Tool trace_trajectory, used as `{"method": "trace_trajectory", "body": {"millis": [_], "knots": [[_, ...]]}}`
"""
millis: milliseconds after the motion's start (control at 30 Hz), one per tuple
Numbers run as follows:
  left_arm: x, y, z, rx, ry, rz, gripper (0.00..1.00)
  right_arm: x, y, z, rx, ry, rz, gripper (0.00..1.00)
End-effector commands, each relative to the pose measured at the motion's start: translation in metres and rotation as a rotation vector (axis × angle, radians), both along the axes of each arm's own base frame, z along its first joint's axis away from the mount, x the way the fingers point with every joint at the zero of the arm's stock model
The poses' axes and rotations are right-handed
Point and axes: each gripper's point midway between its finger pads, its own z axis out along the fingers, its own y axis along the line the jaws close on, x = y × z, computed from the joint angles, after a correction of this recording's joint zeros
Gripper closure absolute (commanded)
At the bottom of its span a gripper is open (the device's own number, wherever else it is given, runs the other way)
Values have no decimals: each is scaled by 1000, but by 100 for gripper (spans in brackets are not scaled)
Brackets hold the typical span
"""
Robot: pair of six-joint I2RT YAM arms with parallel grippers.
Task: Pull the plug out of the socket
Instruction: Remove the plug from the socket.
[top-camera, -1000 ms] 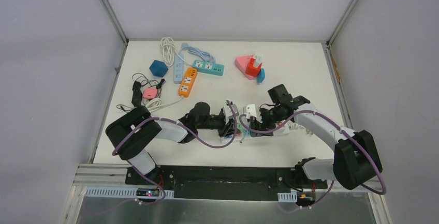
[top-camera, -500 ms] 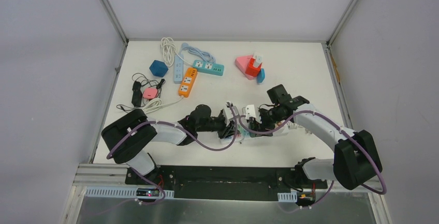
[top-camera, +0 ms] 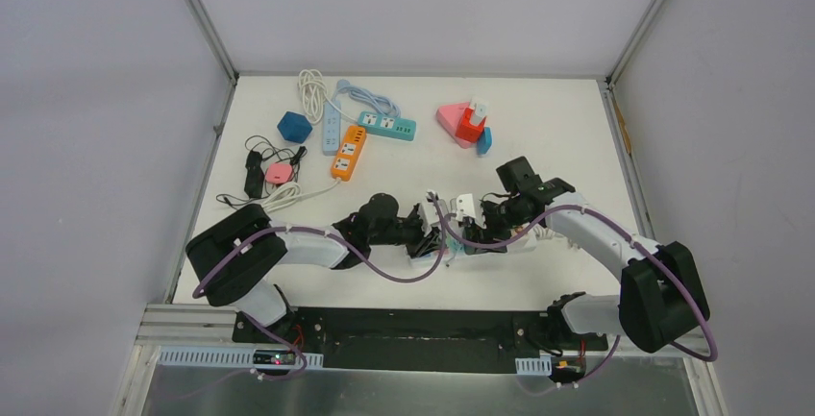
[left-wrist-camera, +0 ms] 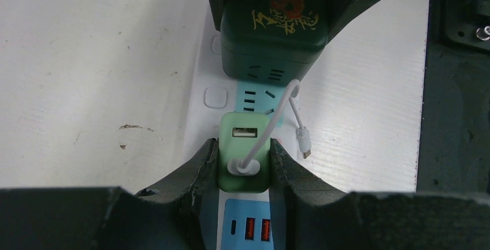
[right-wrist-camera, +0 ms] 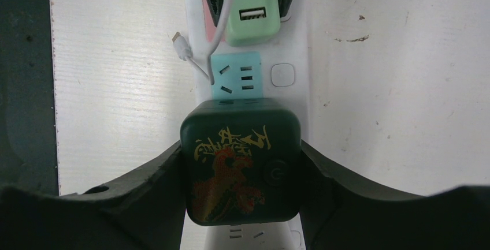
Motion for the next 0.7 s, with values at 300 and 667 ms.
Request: {"method": "trace_trajectory", "body": {"millis": [300,667], "knots": [[-1,3,11,-64,62,28,100,8,-6,-8,-52,-23,-21,79],[-15,-8,23,-90,85,-36,100,8,-6,-9,-56,-21,-20,79]]}}
